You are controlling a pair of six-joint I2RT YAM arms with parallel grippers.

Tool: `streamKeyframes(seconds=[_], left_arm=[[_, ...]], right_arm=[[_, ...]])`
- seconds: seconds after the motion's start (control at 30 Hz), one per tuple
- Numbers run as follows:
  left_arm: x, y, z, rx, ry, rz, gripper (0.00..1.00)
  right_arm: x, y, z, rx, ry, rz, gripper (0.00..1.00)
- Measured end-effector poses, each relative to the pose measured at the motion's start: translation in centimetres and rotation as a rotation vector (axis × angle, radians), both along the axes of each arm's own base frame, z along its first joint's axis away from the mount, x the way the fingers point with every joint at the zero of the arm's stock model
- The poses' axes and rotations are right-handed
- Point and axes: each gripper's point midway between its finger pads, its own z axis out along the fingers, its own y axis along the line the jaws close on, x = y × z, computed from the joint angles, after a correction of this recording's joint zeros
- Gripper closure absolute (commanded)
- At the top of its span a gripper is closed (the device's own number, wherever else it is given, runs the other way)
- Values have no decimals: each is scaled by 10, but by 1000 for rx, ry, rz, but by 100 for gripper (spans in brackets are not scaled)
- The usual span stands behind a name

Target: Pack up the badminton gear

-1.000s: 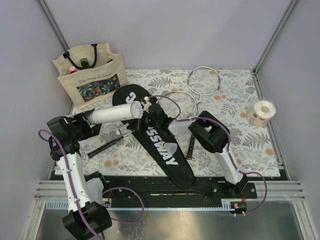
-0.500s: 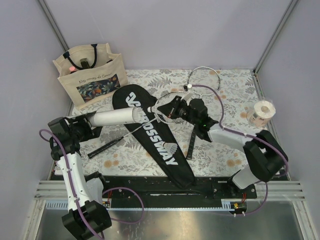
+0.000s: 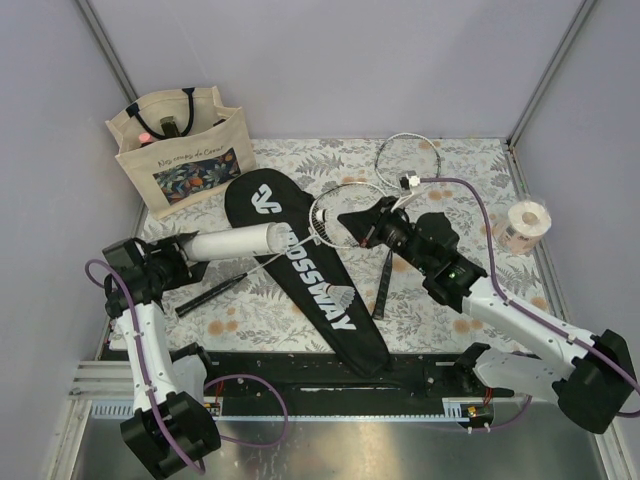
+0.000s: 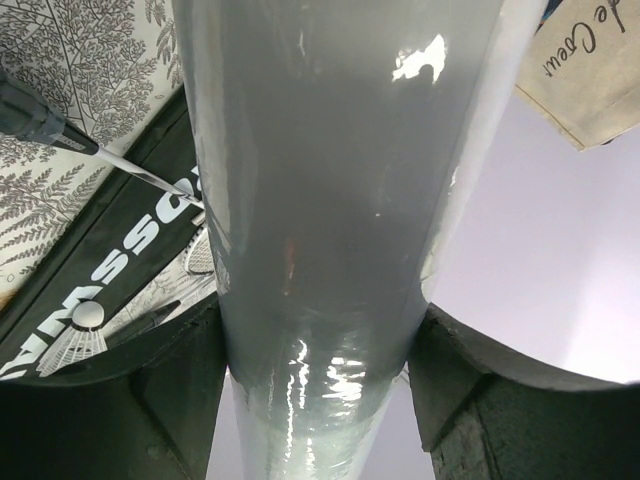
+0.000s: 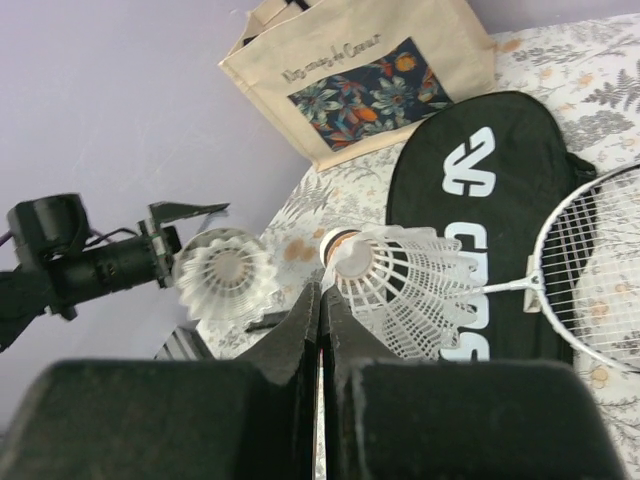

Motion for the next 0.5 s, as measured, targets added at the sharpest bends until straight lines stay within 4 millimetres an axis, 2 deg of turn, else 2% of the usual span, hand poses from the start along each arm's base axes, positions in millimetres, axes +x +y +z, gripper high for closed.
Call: streamKeyframes(seconds=[0.1,0.23,0.5], left_arm=[[-1,0,-3,3,6,0,47],[-2,0,-7,2,14,1,47],[-5,-1,-7,6,19,5,47]], right_arm=[[-19,7,8,-2,-17,36,100],[-36,21,6,-13,-13,87,100],[-53,61,-8,-50,15,181,100]])
